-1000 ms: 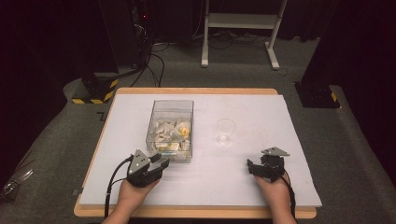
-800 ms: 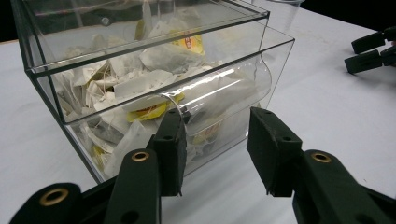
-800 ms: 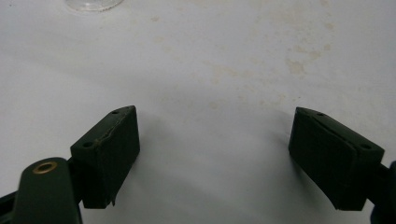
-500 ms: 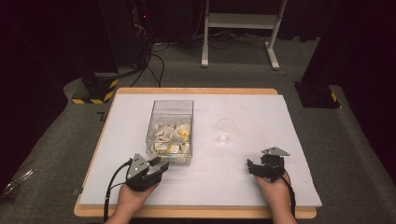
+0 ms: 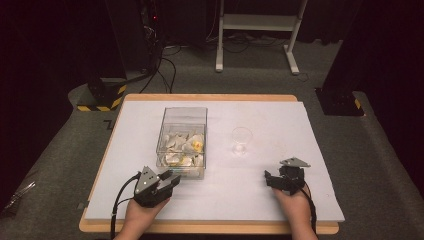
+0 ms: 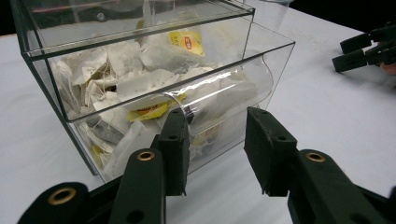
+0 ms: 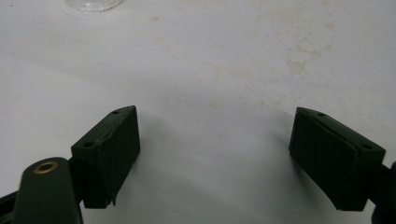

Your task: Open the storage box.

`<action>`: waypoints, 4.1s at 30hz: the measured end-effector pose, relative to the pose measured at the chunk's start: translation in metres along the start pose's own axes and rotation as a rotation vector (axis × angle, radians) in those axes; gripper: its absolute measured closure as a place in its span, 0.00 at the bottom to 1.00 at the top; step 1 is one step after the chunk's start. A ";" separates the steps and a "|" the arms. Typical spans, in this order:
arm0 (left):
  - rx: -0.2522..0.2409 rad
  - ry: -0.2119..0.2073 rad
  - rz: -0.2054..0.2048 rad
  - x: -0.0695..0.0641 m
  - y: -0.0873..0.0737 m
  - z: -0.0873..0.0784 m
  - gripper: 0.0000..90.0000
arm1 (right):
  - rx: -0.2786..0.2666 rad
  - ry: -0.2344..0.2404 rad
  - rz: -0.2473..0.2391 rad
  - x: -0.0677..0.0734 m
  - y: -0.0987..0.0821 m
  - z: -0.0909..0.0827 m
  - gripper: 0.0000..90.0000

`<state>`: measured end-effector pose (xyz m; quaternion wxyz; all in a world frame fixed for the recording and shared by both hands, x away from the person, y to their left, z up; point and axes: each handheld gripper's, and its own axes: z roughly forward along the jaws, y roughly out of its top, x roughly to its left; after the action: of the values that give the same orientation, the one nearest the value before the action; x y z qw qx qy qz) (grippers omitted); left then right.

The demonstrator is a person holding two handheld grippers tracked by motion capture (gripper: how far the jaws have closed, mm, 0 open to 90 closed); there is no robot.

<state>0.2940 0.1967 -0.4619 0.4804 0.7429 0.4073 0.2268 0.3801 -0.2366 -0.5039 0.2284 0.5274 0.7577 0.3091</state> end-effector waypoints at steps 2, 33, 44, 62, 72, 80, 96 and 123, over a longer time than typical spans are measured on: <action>0.000 0.000 0.003 0.000 0.000 -0.001 0.67 | 0.000 0.000 0.000 0.000 0.000 0.000 0.18; -0.031 0.047 0.042 -0.008 0.002 -0.040 0.75 | -0.001 -0.002 -0.002 0.000 0.000 0.000 0.18; -0.074 0.162 0.050 0.013 0.028 -0.048 0.70 | -0.001 -0.004 -0.003 0.000 0.000 0.000 0.18; -0.017 0.219 -0.033 0.035 0.023 -0.009 0.54 | -0.001 -0.004 -0.003 0.000 0.000 0.000 0.18; -0.029 0.196 -0.065 0.038 0.008 -0.006 0.74 | -0.001 -0.005 -0.004 0.000 0.000 0.000 0.18; -0.029 0.216 -0.062 0.034 0.004 -0.011 0.84 | -0.002 -0.006 -0.005 0.001 0.000 0.000 0.18; -0.037 0.232 -0.053 0.017 -0.007 -0.030 0.75 | -0.005 -0.009 -0.007 0.001 -0.001 0.000 0.19; -0.087 0.263 -0.029 0.063 0.014 -0.047 0.49 | -0.004 -0.006 -0.003 0.001 -0.001 0.000 0.19</action>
<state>0.3009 0.2710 -0.4316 0.4576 0.6794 0.4672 0.3328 0.3792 -0.2363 -0.5040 0.2324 0.5266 0.7572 0.3088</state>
